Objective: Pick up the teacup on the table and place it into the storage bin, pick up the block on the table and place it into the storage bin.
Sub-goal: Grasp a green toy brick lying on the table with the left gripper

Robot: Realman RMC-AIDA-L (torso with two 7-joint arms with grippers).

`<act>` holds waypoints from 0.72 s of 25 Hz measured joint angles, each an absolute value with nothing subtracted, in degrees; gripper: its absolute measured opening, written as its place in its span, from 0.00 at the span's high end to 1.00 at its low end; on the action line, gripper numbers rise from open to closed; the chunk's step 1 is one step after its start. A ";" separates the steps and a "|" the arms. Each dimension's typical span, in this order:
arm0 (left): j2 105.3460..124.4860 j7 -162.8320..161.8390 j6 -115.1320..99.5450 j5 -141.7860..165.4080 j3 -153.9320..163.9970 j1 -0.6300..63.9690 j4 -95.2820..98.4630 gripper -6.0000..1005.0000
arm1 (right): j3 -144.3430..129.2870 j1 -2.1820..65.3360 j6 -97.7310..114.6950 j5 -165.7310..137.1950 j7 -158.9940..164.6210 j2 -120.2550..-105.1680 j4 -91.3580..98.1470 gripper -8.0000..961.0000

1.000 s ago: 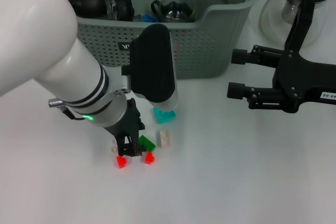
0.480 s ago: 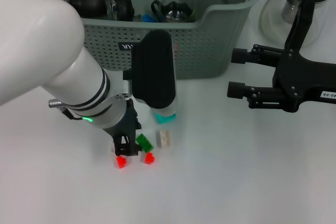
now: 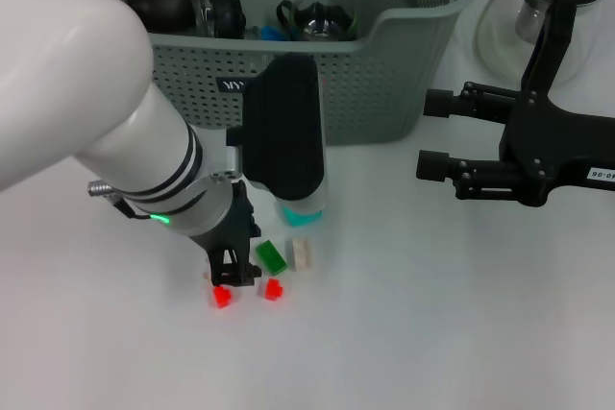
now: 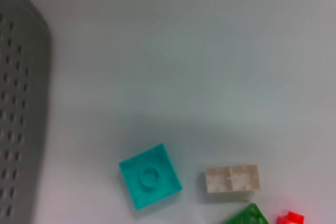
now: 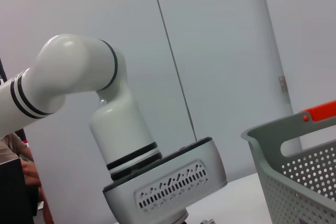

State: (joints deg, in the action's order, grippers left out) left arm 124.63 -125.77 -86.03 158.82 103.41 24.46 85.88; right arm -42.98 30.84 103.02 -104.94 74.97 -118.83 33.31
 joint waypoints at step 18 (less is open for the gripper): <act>124.72 -128.11 -83.40 159.00 106.10 24.58 84.98 0.54 | -42.54 30.92 103.01 -104.94 74.97 -118.83 33.31 0.11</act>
State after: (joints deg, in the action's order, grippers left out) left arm 124.72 -128.11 -83.40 159.00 106.10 24.58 84.98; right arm -42.54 30.92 103.01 -104.94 74.97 -118.83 33.31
